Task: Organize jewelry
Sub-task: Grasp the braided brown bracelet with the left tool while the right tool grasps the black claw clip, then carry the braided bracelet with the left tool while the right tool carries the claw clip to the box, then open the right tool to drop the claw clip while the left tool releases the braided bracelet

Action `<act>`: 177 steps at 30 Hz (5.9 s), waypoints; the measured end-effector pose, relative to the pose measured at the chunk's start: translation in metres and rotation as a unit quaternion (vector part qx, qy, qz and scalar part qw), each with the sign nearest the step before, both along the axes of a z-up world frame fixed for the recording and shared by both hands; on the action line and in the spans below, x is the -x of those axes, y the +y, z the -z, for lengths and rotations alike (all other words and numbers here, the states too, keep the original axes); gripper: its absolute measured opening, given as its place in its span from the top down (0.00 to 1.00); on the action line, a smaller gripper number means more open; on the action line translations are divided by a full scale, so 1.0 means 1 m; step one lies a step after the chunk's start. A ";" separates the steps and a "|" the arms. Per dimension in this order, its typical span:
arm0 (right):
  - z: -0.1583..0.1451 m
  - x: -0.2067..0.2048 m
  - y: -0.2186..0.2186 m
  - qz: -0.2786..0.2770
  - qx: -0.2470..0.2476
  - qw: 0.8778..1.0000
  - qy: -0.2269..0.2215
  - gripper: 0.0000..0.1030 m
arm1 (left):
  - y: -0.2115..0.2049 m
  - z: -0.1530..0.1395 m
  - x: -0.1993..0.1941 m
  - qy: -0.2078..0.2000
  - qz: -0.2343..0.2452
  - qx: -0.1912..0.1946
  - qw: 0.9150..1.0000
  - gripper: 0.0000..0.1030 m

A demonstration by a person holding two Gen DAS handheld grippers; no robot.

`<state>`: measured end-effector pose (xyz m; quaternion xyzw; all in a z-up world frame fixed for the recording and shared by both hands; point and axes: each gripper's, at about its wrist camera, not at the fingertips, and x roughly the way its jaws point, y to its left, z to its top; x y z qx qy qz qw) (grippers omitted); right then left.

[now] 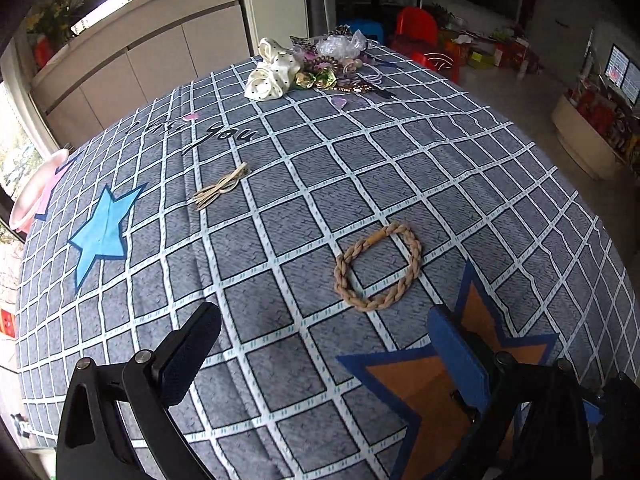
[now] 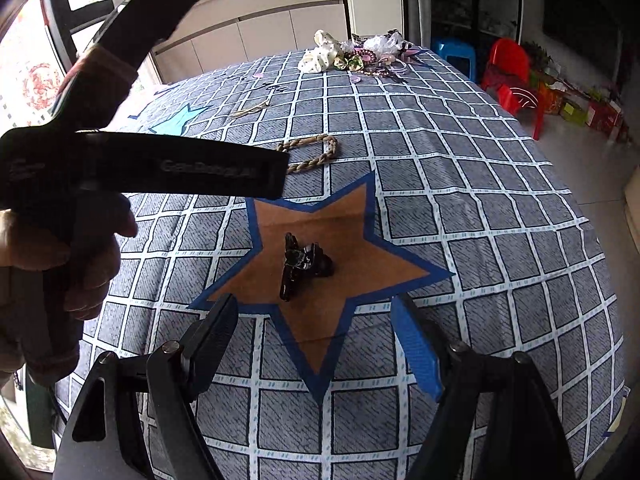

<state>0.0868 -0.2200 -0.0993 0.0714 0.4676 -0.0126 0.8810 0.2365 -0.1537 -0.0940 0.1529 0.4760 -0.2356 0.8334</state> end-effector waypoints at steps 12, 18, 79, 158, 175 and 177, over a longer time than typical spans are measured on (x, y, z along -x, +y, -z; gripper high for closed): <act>0.007 -0.018 0.008 0.007 0.031 0.999 -0.010 0.42 | -0.030 0.015 -0.019 0.022 0.027 0.010 0.999 0.18; 0.006 -0.022 0.008 0.000 0.040 0.999 -0.013 0.71 | -0.039 0.011 -0.011 0.016 0.062 0.015 0.998 0.61; -0.068 0.066 0.069 -0.098 -0.059 0.993 -0.037 0.76 | 0.209 -0.089 0.214 -0.067 -0.157 0.082 0.982 0.81; -0.009 -0.014 0.348 -0.369 -0.022 0.926 0.072 0.50 | 0.347 -0.004 0.231 0.006 -0.327 0.043 0.944 0.80; -0.051 -0.014 0.299 -0.318 -0.045 0.946 0.044 0.35 | 0.343 -0.024 0.234 -0.023 -0.331 0.045 0.942 0.18; -0.053 -0.014 0.293 -0.311 -0.048 0.948 0.045 0.35 | 0.343 -0.025 0.234 -0.022 -0.331 0.045 0.942 0.18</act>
